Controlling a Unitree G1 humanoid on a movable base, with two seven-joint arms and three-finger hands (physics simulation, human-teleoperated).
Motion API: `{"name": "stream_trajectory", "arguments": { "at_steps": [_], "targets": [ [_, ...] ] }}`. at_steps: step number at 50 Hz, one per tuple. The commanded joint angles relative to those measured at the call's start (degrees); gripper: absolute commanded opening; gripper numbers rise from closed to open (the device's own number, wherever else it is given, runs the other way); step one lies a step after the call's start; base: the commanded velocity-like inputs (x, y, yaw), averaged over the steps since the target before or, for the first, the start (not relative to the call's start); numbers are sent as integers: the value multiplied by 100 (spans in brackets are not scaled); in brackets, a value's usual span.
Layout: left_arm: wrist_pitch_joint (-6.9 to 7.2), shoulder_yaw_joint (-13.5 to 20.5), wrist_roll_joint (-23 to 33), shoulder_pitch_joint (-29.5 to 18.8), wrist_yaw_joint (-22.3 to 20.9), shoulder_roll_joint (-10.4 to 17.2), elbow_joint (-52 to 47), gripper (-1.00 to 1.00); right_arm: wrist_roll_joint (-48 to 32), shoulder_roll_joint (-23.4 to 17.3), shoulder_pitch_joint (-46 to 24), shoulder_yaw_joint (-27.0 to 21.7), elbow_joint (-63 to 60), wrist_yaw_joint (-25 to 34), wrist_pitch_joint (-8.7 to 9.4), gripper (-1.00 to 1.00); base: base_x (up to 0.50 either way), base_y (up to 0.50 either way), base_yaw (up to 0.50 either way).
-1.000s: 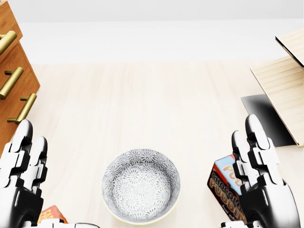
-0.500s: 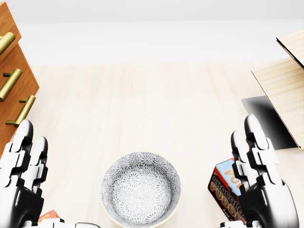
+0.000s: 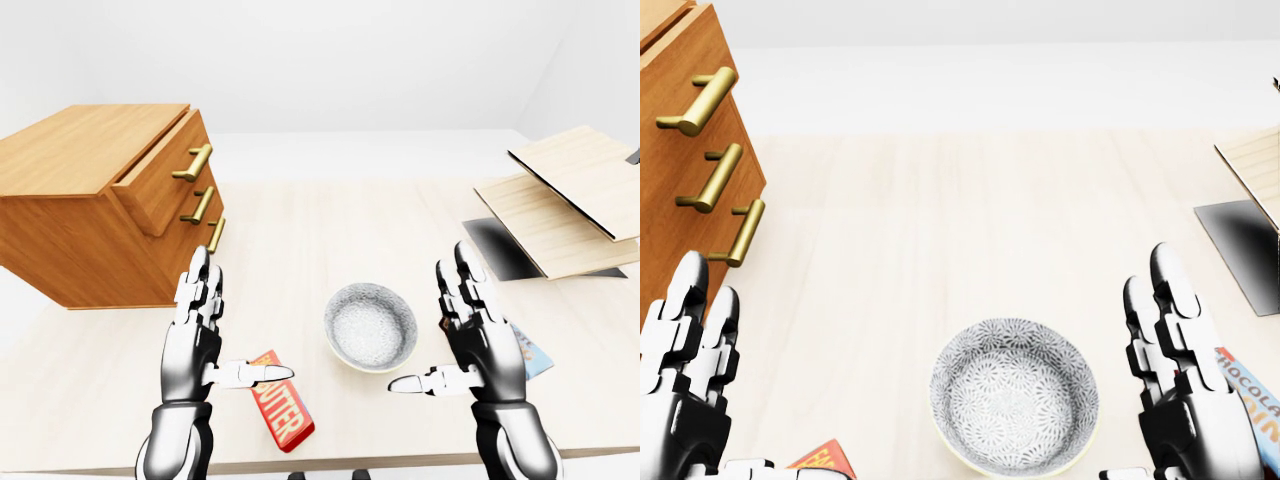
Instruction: Close the top drawer of the cabinet and put the bowl on top of it.
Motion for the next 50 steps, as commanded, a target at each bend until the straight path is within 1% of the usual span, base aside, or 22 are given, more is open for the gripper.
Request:
{"name": "stream_trajectory", "arguments": {
  "at_steps": [1,5,8,9,11,17,22,24,29,30,31,32,36,37,39,41,43,45,47,50],
  "targets": [
    [9,8,-2,-22,8,3,10,100,-22,-27,-2,39,40,-32,-46,100,0,34,0],
    [11,6,1,-37,10,2,24,100,14,-31,-9,25,31,-22,-18,100,0,34,0],
    [20,9,3,-60,11,7,47,100,17,-28,-4,21,32,-18,-33,100,0,28,0],
    [23,10,5,-77,9,11,71,100,58,-36,-1,25,22,14,6,100,0,0,0],
    [41,19,2,-113,5,16,116,100,101,-27,10,0,23,33,-51,100,0,0,0],
    [110,-9,69,-273,13,46,336,100,136,-17,35,-17,-15,70,-65,100,0,0,0],
    [110,-80,52,-454,-136,128,542,100,169,-7,65,-41,-59,98,-84,100,0,0,0],
    [110,-81,80,-511,-114,119,624,100,174,-6,73,-42,-63,114,-94,100,0,0,0],
    [110,-31,55,-863,-128,147,980,100,193,0,101,-59,-118,133,-99,100,0,0,0],
    [110,5,57,-1004,-83,147,1113,100,186,2,142,-48,-153,147,-140,100,0,0,0],
    [110,7,57,-1013,-80,147,1122,100,186,3,144,-48,-155,149,-143,100,0,0,0],
    [110,53,47,-1146,-45,156,1267,100,151,5,175,-34,-157,149,-202,100,0,0,0],
    [110,171,-69,-1426,-22,198,1514,100,265,2,183,-101,-219,211,-180,100,0,0,0],
    [110,224,-74,-1534,61,196,1590,100,259,5,172,-109,-202,229,-187,100,0,0,0],
    [110,225,-23,-1639,155,213,1623,100,252,19,141,-119,-176,241,-169,100,0,0,0],
    [110,209,-88,-1900,129,257,1714,100,232,27,143,-119,-165,243,-170,100,0,0,0],
    [110,201,-88,-2027,153,278,1786,100,258,31,161,-133,-190,264,-174,100,0,0,0],
    [110,226,-99,-2204,151,325,1897,100,309,37,163,-183,-239,284,-137,100,0,0,0],
    [110,367,-53,-2444,337,370,2028,100,363,57,154,-251,-283,305,-92,100,0,0,0],
    [110,478,-220,-2750,271,492,2188,100,350,90,164,-275,-308,344,-75,100,0,0,0]
  ]
}}
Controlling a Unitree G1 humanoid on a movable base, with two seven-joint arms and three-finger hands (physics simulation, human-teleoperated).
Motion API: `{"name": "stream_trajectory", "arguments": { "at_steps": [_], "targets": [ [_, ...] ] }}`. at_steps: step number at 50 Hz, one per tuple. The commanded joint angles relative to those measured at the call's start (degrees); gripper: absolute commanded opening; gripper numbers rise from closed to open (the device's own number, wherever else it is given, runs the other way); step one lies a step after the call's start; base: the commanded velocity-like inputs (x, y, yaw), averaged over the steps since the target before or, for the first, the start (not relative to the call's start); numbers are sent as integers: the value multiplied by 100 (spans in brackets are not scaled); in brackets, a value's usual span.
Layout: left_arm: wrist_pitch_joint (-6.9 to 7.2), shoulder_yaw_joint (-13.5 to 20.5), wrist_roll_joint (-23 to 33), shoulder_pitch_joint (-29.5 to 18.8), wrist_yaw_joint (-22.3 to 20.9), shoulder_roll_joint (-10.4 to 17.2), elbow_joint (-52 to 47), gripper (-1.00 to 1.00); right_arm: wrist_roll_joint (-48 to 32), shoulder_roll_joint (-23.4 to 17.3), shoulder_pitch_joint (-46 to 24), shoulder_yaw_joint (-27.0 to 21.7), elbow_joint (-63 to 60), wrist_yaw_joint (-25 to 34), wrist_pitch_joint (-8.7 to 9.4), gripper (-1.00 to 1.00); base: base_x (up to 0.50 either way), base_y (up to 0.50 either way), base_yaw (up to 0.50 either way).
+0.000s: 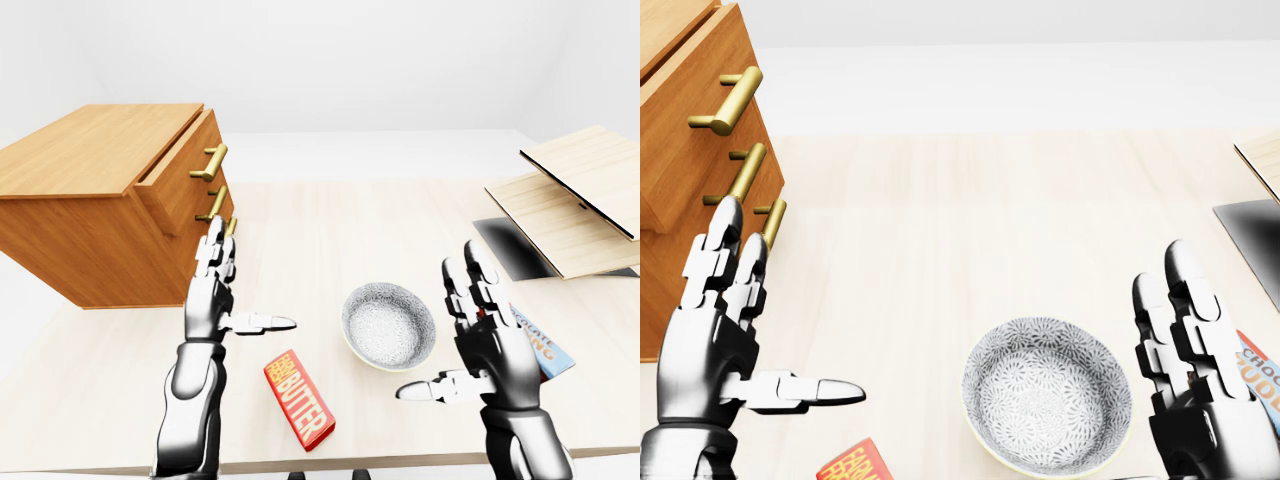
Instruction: Close the top drawer of the cabinet and put the bowl on top of it.
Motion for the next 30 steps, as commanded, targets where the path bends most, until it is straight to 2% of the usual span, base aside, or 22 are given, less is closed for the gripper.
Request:
{"name": "stream_trajectory", "arguments": {
  "at_steps": [1,16,30],
  "targets": [
    [0,290,-150,-1044,197,249,653,100,100,65,21,-129,-114,121,66,100,0,0,0],
    [0,328,-212,-2161,500,539,2101,100,108,86,60,-134,-153,184,77,100,0,0,0],
    [0,457,-351,-2576,558,757,2585,100,127,96,131,-111,-214,227,69,100,0,0,0]
  ]
}}
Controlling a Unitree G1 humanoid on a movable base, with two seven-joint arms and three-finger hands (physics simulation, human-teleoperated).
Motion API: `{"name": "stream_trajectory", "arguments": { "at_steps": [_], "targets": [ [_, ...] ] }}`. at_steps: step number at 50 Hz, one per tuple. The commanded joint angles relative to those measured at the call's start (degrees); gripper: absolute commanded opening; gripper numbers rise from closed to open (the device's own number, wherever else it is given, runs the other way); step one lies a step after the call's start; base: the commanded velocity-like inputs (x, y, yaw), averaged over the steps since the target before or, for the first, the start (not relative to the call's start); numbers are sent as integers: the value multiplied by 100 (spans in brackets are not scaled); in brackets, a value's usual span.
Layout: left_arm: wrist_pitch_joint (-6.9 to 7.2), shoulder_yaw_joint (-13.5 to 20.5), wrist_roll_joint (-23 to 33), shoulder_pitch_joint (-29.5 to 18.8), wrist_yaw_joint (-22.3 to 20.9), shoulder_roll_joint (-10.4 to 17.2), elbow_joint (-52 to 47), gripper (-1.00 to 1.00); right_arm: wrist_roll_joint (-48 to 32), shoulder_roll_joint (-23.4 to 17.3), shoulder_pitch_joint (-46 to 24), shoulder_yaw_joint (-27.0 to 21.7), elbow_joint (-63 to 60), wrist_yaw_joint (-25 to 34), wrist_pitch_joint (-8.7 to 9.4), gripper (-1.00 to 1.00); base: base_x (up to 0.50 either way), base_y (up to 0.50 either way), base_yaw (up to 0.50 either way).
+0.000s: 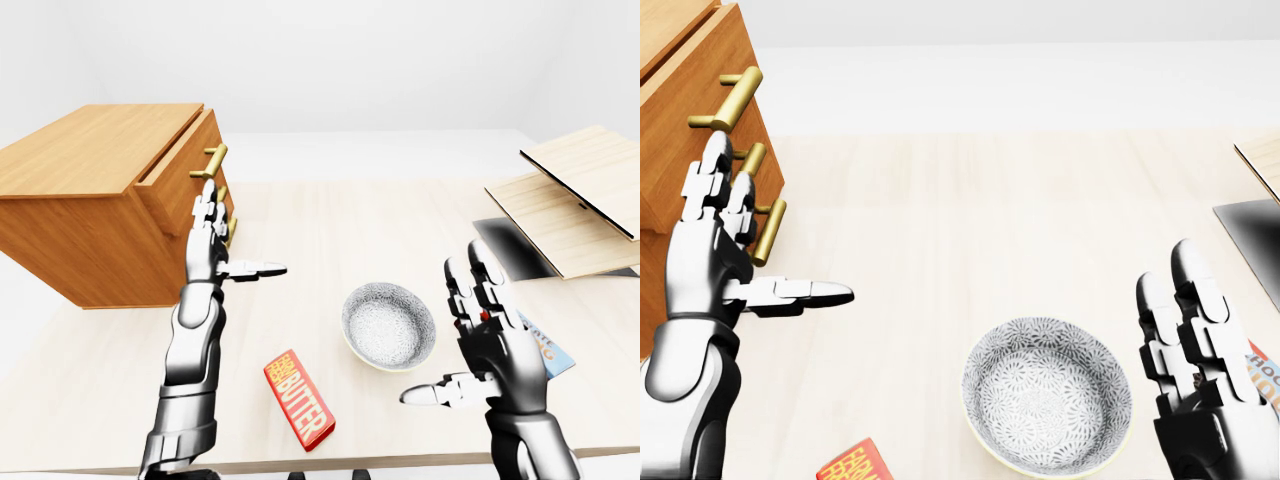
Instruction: Close the top drawer of the cabinet and put the bowl on top of it.
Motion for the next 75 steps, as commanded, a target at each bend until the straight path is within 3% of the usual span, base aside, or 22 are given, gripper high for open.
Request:
{"name": "stream_trajectory", "arguments": {
  "at_steps": [1,20,37,56,61,75],
  "targets": [
    [0,107,-105,-466,93,201,529,100,4,6,62,23,-48,28,-19,100,0,0,0],
    [0,229,-273,-1000,238,495,1070,100,32,22,33,-24,-54,45,12,100,0,0,0],
    [0,337,-381,-1671,278,845,2429,100,6,17,-5,-7,26,36,-9,100,0,0,0],
    [0,419,-684,-1959,252,1081,3197,100,-17,4,-9,19,65,10,-51,100,0,0,0],
    [0,452,-749,-2107,240,1163,3594,100,69,9,-35,-84,-6,31,39,100,0,0,0],
    [0,456,-856,-2168,262,1249,3769,100,-32,7,-43,11,88,5,-37,100,0,0,0]
  ]
}}
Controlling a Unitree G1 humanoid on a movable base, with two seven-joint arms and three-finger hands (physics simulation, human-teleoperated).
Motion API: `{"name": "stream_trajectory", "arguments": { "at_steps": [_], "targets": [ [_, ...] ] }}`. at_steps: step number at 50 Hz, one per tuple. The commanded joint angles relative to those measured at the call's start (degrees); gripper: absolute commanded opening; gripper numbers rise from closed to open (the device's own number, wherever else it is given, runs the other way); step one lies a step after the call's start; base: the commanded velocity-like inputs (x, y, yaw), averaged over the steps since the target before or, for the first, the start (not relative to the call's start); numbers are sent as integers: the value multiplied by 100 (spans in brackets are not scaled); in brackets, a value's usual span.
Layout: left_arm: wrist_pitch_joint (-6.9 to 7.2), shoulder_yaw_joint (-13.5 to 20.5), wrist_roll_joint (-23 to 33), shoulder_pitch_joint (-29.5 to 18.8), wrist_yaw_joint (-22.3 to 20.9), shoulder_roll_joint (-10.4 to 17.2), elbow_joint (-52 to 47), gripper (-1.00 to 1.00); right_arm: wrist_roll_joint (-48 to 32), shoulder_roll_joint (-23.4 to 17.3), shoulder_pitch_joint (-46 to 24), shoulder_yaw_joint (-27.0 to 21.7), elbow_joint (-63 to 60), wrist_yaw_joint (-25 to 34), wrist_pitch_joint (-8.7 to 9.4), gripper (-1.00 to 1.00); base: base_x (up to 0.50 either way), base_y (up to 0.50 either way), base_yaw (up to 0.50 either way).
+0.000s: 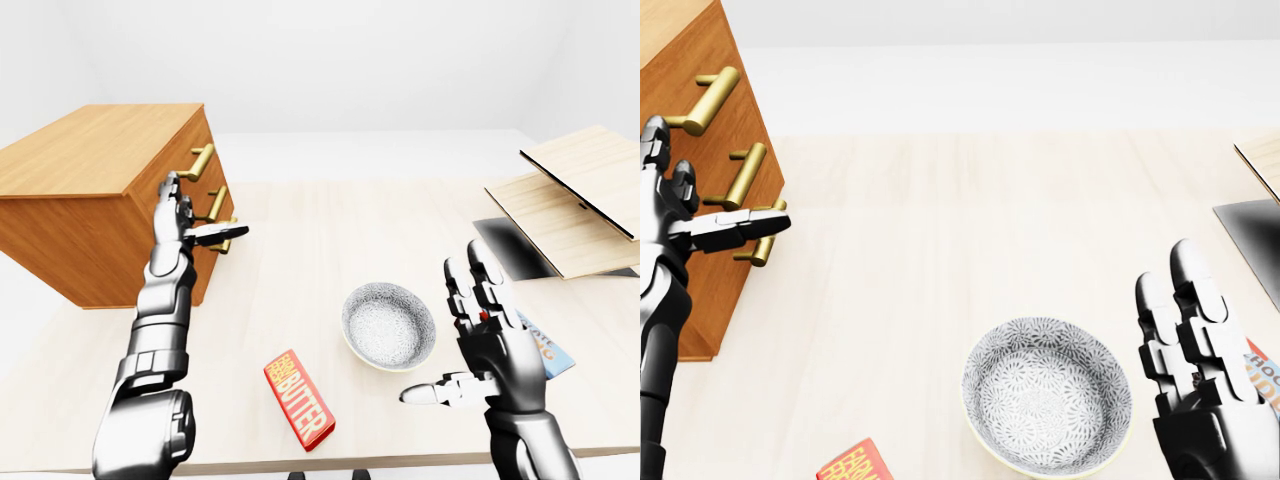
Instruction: Close the top drawer of the cabinet and put the bowl on top of it.
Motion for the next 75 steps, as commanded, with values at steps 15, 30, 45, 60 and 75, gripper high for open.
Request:
{"name": "stream_trajectory", "arguments": {
  "at_steps": [15,30,45,60,75],
  "targets": [
    [0,55,-344,35,-30,165,85,100,-49,-40,32,97,13,-51,-34,100,0,0,0],
    [0,108,-490,98,-27,239,21,100,-57,-58,35,119,38,-76,-64,100,0,0,0],
    [0,125,-670,1235,-122,-163,-1878,100,-42,-60,47,113,9,-72,-47,100,0,0,0],
    [0,7,-474,2812,-288,-956,-4675,100,-81,-68,40,162,53,-92,-68,100,0,0,0],
    [0,-308,-36,3642,-569,-1473,-6221,100,-7,-67,33,87,-19,-68,-5,100,0,0,0]
  ]
}}
